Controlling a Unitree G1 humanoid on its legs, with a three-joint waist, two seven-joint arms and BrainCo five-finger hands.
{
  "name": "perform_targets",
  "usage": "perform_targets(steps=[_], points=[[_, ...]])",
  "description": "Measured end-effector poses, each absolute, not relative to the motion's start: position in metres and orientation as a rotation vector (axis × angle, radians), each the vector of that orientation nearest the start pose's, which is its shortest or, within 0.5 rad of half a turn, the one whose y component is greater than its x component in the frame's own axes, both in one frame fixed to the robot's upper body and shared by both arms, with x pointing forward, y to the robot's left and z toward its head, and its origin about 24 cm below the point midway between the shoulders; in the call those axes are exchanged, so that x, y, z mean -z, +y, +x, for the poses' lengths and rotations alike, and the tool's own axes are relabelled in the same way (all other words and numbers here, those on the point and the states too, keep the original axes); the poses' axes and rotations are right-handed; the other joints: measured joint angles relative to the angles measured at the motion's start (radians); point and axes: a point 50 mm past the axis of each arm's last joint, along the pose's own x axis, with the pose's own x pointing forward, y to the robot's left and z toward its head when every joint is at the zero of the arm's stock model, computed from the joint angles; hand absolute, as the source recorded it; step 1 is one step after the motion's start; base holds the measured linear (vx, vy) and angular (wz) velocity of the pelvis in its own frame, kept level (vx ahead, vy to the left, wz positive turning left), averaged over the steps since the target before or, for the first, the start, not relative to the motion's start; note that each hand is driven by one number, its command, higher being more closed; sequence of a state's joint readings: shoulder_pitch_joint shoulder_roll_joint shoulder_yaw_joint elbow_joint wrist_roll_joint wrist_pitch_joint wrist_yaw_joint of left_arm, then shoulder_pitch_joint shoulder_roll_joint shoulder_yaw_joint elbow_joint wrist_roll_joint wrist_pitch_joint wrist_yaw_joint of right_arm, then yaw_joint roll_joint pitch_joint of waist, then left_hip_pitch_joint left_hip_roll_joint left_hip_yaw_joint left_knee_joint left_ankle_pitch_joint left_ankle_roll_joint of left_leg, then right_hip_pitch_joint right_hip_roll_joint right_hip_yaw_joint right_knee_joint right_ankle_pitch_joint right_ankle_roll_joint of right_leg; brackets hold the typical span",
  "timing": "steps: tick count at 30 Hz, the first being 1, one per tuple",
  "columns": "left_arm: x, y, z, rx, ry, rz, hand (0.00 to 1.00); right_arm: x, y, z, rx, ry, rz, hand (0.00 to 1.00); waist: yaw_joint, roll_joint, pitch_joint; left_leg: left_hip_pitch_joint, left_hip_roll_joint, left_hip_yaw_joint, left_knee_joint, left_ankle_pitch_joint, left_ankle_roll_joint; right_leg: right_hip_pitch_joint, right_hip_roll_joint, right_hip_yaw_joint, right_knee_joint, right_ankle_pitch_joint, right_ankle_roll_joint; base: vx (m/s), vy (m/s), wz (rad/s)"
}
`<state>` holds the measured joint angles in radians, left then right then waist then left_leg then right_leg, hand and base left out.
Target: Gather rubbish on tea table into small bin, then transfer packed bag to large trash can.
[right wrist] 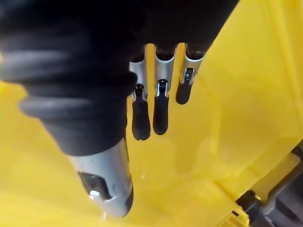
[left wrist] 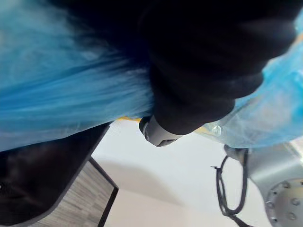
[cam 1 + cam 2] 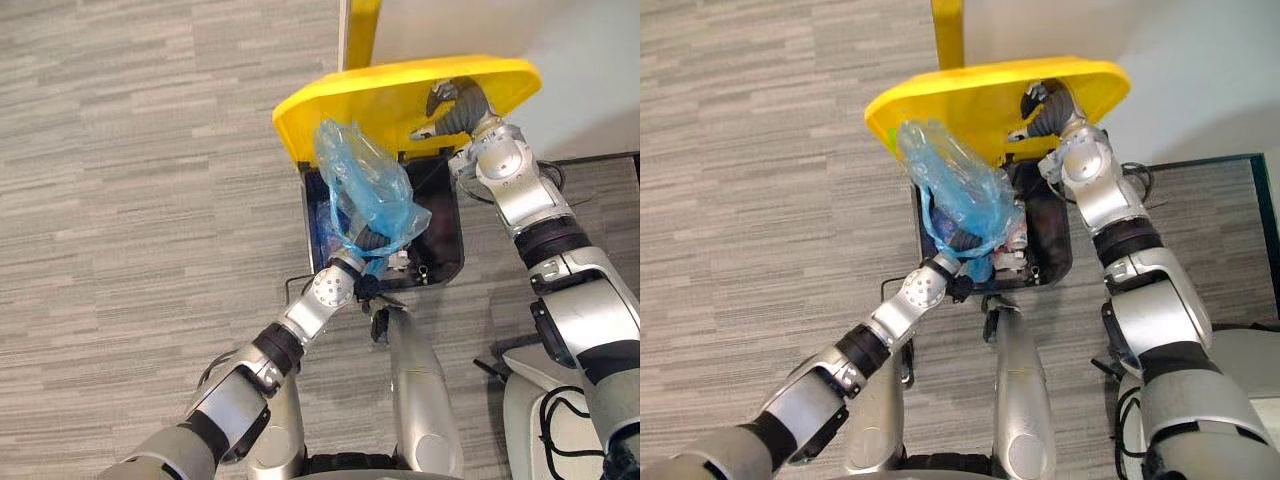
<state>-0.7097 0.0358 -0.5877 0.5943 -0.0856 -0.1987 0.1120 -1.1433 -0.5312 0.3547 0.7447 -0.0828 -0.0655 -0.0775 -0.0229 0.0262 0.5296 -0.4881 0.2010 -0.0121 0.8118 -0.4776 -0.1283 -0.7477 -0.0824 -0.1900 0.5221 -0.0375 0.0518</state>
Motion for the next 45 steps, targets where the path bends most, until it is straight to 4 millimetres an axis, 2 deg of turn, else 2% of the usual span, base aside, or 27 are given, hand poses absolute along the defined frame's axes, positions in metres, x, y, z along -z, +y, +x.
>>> perform_targets(steps=[5, 9, 10, 12, 17, 24, 28, 32, 38, 42, 44, 45], points=[[-0.108, 0.004, 0.348, 0.475, -0.225, 0.304, 1.00, -0.292, -0.139, 0.390, -0.058, -0.607, -0.704, 0.00, -0.003, -0.009, 0.006, -0.070, 0.026, 0.011, 0.047, -0.018, -0.009, -0.074, 0.015, 0.003, 0.030, -0.001, -0.001, -0.01, -0.006, -0.13], [-0.098, 0.024, 0.360, 0.374, -0.147, 0.322, 1.00, -0.311, -0.112, 0.374, -0.136, -0.736, -0.657, 0.00, -0.018, -0.017, 0.012, -0.129, 0.043, 0.016, 0.092, -0.038, -0.014, -0.135, 0.027, 0.006, 0.061, -0.007, -0.005, -0.01, -0.002, -0.12], [-0.097, 0.026, 0.361, 0.365, -0.138, 0.328, 0.00, -0.313, -0.108, 0.372, -0.148, -0.756, -0.657, 0.00, -0.017, -0.018, 0.013, -0.136, 0.046, 0.016, 0.100, -0.042, -0.015, -0.144, 0.030, 0.007, 0.064, -0.006, -0.005, -0.01, 0.004, -0.16], [-0.097, 0.031, 0.366, 0.341, -0.119, 0.352, 0.00, -0.321, -0.094, 0.364, -0.199, -0.823, -0.640, 0.00, -0.019, -0.022, 0.015, -0.159, 0.050, 0.018, 0.113, -0.049, -0.013, -0.168, 0.033, 0.009, 0.073, -0.006, -0.006, -0.02, -0.002, -0.09], [-0.097, 0.033, 0.367, 0.321, -0.128, 0.410, 0.00, -0.321, -0.076, 0.359, -0.256, -0.856, -0.626, 0.00, -0.015, -0.022, 0.015, -0.165, 0.061, 0.024, 0.114, -0.050, -0.014, -0.175, 0.039, 0.009, 0.073, -0.006, -0.006, 0.00, -0.003, -0.01], [-0.100, 0.030, 0.366, 0.329, -0.160, 0.471, 0.00, -0.318, -0.063, 0.354, -0.302, -0.880, -0.635, 0.00, -0.017, -0.023, 0.014, -0.165, 0.061, 0.031, 0.112, -0.049, -0.017, -0.178, 0.039, 0.014, 0.073, -0.005, -0.007, 0.00, -0.001, -0.02], [-0.096, 0.031, 0.365, 0.327, -0.139, 0.484, 0.00, -0.309, -0.061, 0.355, -0.308, -0.868, -0.667, 0.00, -0.015, -0.023, 0.014, -0.140, 0.059, 0.031, 0.108, -0.049, -0.017, -0.152, 0.034, 0.010, 0.072, -0.001, -0.013, 0.00, 0.000, 0.04], [-0.099, 0.030, 0.363, 0.327, -0.161, 0.473, 0.00, -0.279, -0.060, 0.358, -0.327, -0.799, -0.667, 0.00, -0.012, -0.031, 0.009, -0.073, 0.059, 0.038, 0.086, -0.049, -0.017, -0.091, 0.031, 0.010, 0.068, -0.008, -0.021, -0.01, 0.000, 0.03], [-0.082, 0.032, 0.352, 0.342, -0.131, 0.470, 0.00, -0.238, -0.065, 0.355, -0.344, -0.710, -0.668, 0.00, -0.002, -0.041, 0.002, 0.019, 0.057, 0.060, 0.025, -0.041, -0.019, -0.022, 0.028, 0.015, 0.052, -0.017, -0.022, 0.00, -0.007, 0.01], [-0.080, 0.043, 0.347, 0.332, -0.145, 0.465, 0.00, -0.207, -0.083, 0.356, -0.301, -0.624, -0.701, 0.00, 0.008, -0.057, -0.009, 0.090, 0.023, 0.066, -0.062, -0.002, -0.020, 0.017, 0.006, 0.020, 0.049, -0.033, -0.022, 0.05, -0.033, 0.14], [-0.076, 0.056, 0.343, 0.315, -0.148, 0.450, 0.00, -0.190, -0.094, 0.356, -0.276, -0.569, -0.719, 0.00, 0.009, -0.057, -0.010, 0.125, 0.020, 0.057, -0.090, 0.008, -0.025, 0.049, 0.002, 0.010, 0.045, -0.042, -0.015, 0.05, -0.026, 0.20], [-0.074, 0.064, 0.339, 0.306, -0.157, 0.432, 0.00, -0.178, -0.106, 0.356, -0.248, -0.521, -0.725, 0.00, 0.006, -0.057, -0.011, 0.151, 0.016, 0.046, -0.110, 0.018, -0.024, 0.076, -0.003, -0.001, 0.043, -0.050, -0.021, 0.04, -0.017, 0.25]])
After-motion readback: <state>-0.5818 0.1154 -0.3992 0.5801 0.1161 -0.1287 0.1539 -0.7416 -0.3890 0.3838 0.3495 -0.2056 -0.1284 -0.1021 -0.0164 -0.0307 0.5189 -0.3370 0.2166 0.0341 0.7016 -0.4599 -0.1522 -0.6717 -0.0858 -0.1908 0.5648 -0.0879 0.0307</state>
